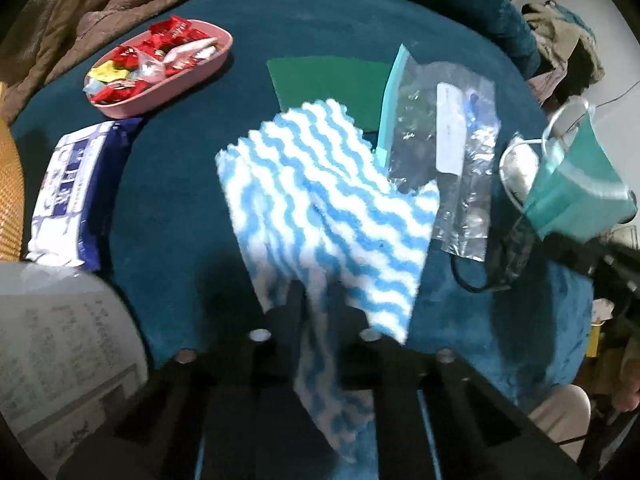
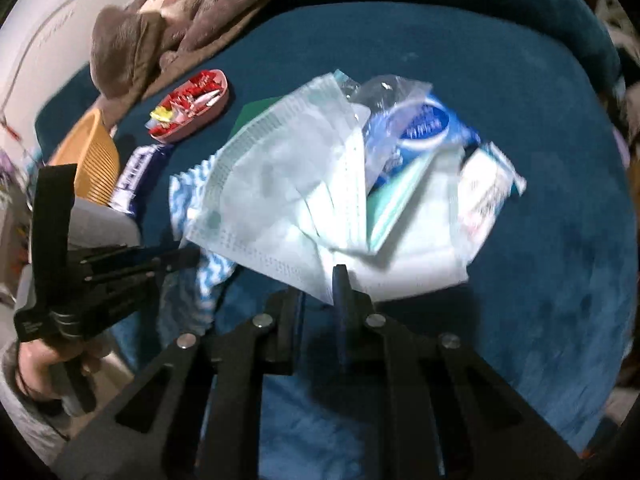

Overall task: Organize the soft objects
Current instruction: 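Grasp the dark blue snack packet with the right tool while the left tool holds the cloth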

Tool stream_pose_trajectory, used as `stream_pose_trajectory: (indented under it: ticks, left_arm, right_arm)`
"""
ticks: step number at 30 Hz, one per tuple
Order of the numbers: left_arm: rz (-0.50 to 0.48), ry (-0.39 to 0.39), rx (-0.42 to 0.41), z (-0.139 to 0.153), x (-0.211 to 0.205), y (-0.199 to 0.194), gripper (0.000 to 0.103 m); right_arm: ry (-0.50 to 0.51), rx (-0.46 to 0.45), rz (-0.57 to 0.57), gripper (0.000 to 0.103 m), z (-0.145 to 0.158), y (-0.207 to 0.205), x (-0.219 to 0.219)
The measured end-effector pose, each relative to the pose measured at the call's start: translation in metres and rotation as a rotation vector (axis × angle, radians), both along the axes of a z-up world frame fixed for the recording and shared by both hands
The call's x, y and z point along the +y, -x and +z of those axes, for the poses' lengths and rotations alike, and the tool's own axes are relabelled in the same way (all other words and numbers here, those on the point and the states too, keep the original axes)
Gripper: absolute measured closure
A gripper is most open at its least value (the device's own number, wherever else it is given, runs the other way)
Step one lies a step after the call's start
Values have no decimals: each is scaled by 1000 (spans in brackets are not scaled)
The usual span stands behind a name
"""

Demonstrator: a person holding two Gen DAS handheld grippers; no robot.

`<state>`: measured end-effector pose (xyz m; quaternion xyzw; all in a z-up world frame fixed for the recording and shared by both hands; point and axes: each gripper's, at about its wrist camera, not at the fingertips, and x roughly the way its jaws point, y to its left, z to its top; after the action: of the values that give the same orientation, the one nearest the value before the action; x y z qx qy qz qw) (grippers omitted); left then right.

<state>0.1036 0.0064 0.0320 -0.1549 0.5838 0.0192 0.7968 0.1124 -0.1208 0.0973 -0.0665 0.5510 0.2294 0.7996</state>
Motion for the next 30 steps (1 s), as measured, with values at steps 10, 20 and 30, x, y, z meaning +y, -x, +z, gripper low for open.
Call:
stream_pose_trajectory:
  ticks: [10,20,30]
  left_arm:
    - [-4,15,-98,44,9,38,96]
    - [-20,16,-187,92,7,53,96]
    - [-13,48,-90,46,9,39,96]
  right_arm:
    - [-90,-98,-46,89,33,26,-4]
    - [12,-83,-117,22,13,19,-17]
    - [29,-16,-326,61,-42,-13,-40]
